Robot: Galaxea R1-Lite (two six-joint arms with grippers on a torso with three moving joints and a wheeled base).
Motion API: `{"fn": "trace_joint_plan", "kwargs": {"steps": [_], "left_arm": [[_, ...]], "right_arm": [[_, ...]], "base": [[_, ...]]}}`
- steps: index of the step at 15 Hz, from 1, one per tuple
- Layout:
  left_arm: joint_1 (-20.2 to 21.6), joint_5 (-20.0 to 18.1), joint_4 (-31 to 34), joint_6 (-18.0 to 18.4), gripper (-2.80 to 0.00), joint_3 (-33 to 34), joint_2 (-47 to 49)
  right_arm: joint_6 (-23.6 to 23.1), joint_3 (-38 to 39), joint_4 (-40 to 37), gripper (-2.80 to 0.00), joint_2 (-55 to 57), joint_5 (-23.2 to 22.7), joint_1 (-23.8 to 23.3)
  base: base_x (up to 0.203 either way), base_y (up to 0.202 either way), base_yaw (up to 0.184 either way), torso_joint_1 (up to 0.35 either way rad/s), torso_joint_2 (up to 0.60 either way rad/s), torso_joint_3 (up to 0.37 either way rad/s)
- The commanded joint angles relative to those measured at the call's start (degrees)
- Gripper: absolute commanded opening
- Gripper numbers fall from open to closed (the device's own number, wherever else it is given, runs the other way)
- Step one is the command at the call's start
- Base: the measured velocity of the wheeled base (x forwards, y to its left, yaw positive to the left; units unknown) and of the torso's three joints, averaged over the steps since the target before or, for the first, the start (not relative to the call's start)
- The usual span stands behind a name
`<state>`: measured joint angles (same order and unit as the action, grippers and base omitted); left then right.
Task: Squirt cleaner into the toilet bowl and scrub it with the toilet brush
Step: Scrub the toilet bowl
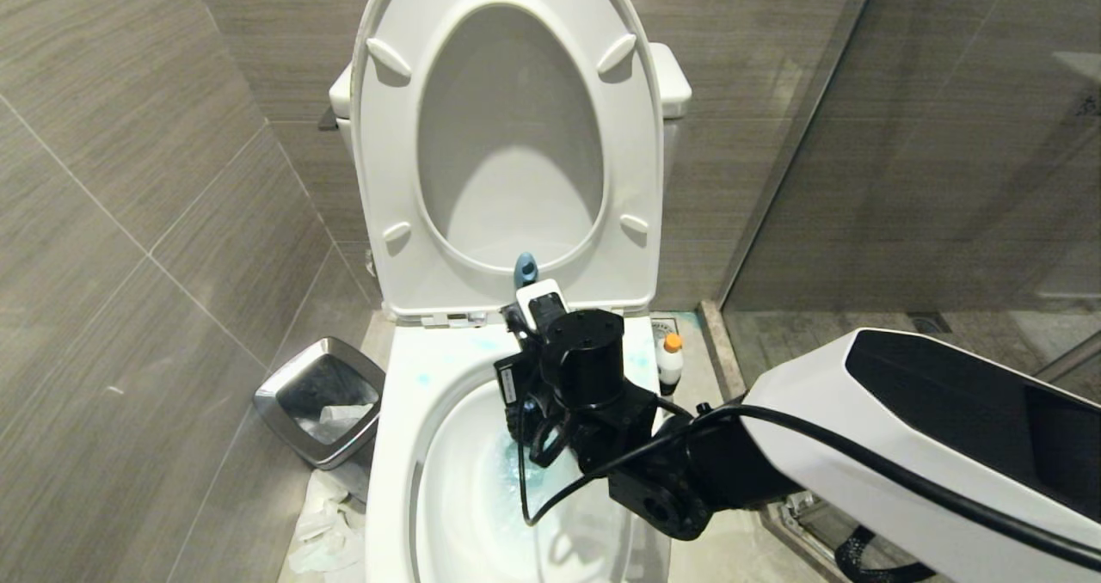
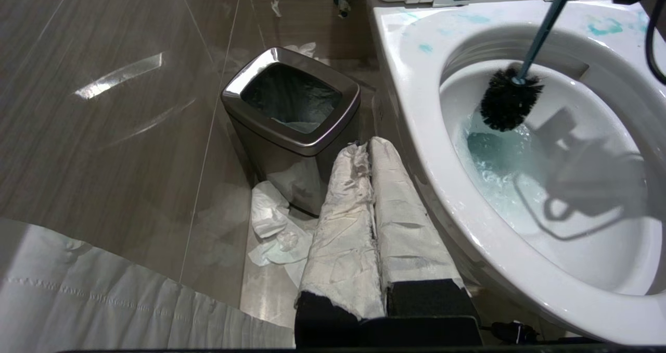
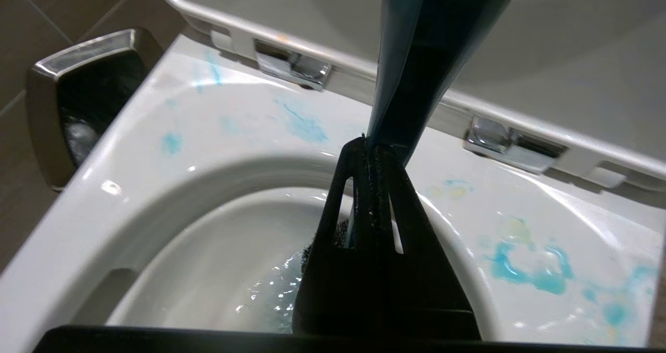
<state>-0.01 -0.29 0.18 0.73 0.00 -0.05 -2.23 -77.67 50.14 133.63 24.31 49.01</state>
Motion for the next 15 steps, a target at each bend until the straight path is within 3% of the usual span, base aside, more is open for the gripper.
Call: {"fn": "trace_joint_plan", "kwargs": {"steps": [1, 5, 9, 11, 15], "left_arm": [[0.0, 0.0, 0.0, 0.0, -2.8, 0.1, 0.0], [0.0, 0.0, 0.0, 0.0, -2.8, 0.1, 0.0], [0.0, 0.0, 0.0, 0.0, -2.8, 0.1, 0.0], [0.0, 0.0, 0.0, 0.0, -2.8, 0.1, 0.0], [0.0, 0.0, 0.0, 0.0, -2.8, 0.1, 0.0]], "right_arm": [[-0.3, 4.6, 0.5, -2.8, -4.2, -0.1, -1.4], [0.0, 17.4, 2.1, -2.8, -11.7, -0.4, -1.2], [-0.2, 30.6, 11.1, -2.8, -16.2, -0.3, 3.0], [-0.2, 33.9, 14.1, -2.8, -17.6, -0.1, 6.6], [-0.2, 34.2, 14.5, -2.8, -18.3, 0.0, 8.2]], "base": [[0.0, 0.0, 0.0, 0.0, 0.0, 0.0], [0.0, 0.0, 0.0, 0.0, 0.0, 0.0], [0.0, 0.0, 0.0, 0.0, 0.0, 0.0], [0.0, 0.0, 0.0, 0.0, 0.0, 0.0], [0.0, 0.0, 0.0, 0.0, 0.0, 0.0]]}}
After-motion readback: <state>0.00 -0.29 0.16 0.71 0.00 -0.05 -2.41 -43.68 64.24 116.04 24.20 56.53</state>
